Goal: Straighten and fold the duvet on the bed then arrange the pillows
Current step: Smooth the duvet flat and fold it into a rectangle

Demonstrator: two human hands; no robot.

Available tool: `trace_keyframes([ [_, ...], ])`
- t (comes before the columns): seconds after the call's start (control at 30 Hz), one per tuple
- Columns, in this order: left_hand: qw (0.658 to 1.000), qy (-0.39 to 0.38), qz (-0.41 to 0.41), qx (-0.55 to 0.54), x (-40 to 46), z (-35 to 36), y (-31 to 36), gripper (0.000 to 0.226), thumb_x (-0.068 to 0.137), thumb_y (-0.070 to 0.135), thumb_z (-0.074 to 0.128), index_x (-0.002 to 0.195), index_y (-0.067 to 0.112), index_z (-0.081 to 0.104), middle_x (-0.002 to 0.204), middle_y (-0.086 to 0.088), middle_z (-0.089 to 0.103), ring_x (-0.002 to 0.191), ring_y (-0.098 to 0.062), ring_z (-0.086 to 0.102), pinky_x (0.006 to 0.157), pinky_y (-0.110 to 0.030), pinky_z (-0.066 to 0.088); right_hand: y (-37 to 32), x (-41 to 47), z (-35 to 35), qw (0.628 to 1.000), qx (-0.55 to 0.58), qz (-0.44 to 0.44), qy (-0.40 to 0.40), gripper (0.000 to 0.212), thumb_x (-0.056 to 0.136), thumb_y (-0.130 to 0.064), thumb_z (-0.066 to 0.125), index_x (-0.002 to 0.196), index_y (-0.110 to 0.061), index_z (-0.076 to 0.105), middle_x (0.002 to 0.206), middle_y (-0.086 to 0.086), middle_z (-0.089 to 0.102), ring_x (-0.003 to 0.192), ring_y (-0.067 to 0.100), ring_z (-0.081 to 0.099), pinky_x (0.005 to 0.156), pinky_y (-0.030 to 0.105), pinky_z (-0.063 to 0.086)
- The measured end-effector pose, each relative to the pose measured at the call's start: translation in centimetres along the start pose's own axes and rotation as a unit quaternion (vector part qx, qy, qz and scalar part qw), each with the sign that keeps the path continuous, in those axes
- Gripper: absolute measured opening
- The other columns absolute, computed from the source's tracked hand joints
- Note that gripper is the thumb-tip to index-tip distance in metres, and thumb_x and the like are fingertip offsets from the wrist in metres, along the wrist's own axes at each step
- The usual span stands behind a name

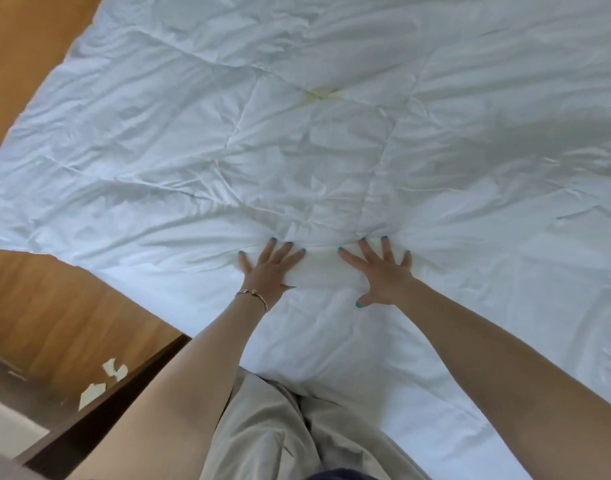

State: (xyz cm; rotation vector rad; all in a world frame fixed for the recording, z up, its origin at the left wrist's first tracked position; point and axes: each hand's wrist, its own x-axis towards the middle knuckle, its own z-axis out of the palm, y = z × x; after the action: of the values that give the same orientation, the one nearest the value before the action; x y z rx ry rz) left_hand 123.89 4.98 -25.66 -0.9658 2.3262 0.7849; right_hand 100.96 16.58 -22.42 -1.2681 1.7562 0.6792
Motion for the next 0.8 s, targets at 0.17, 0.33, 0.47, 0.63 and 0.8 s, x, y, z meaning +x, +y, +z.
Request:
trace_keyframes([
  [0.17,1.0,0.019,-0.012,-0.019,1.3,-1.5,0.2,0.063,0.096,0.012,0.048,0.146,0.044,0.027,0.154,0.016,0.027,0.147,-0.012,0.01,0.108,-0.067,0.008,0.2,1.1,-0.9,0.999,0.012,0.006,0.03,0.064,0.098,-0.049,0.042,0.145,-0.059,-0.001,0.162,-0.011,-0.008,0.148,0.033,-0.009,0.109,0.071,0.003],
  [0.33,0.998,0.001,-0.042,-0.039,2.1,-6.4,0.1,0.034,0.102,0.043,0.034,0.134,0.037,0.044,0.116,0.002,0.064,0.113,-0.024,0.056,0.092,-0.039,0.029,0.8,0.3,-6.4,0.992,0.097,-0.006,0.084,0.037,0.098,-0.049,0.044,0.133,-0.036,0.042,0.128,0.004,0.057,0.114,0.028,0.053,0.099,0.046,0.038],
  [0.47,0.993,-0.042,-0.027,-0.103,0.5,-8.6,-0.5,0.037,0.095,0.059,0.036,0.113,0.029,0.049,0.094,-0.003,0.062,0.09,-0.029,0.059,0.072,-0.035,0.04,0.1,-3.5,-7.9,0.99,0.088,-0.017,0.106,0.044,0.093,-0.06,0.044,0.129,-0.035,0.037,0.086,0.002,0.059,0.076,0.024,0.056,0.067,0.035,0.042],
  [0.63,0.99,-0.096,0.024,-0.103,-6.4,-7.1,0.9,0.057,0.081,0.08,0.031,0.124,0.045,0.045,0.099,0.005,0.066,0.09,-0.02,0.062,0.077,-0.034,0.05,-1.3,-9.4,-3.9,0.989,0.122,-0.018,0.082,0.055,0.083,-0.081,0.032,0.129,-0.051,0.035,0.1,-0.004,0.066,0.085,0.018,0.061,0.08,0.033,0.048],
  [0.8,0.987,-0.139,0.061,0.048,-13.3,-4.3,2.0,0.067,0.082,0.083,0.019,0.131,0.046,0.045,0.091,0.009,0.067,0.086,-0.015,0.061,0.072,-0.028,0.043,-4.8,-15.0,3.6,0.971,0.236,-0.025,0.022,0.055,0.086,-0.078,0.032,0.136,-0.057,0.032,0.123,-0.009,0.062,0.099,0.014,0.06,0.087,0.025,0.047],
])
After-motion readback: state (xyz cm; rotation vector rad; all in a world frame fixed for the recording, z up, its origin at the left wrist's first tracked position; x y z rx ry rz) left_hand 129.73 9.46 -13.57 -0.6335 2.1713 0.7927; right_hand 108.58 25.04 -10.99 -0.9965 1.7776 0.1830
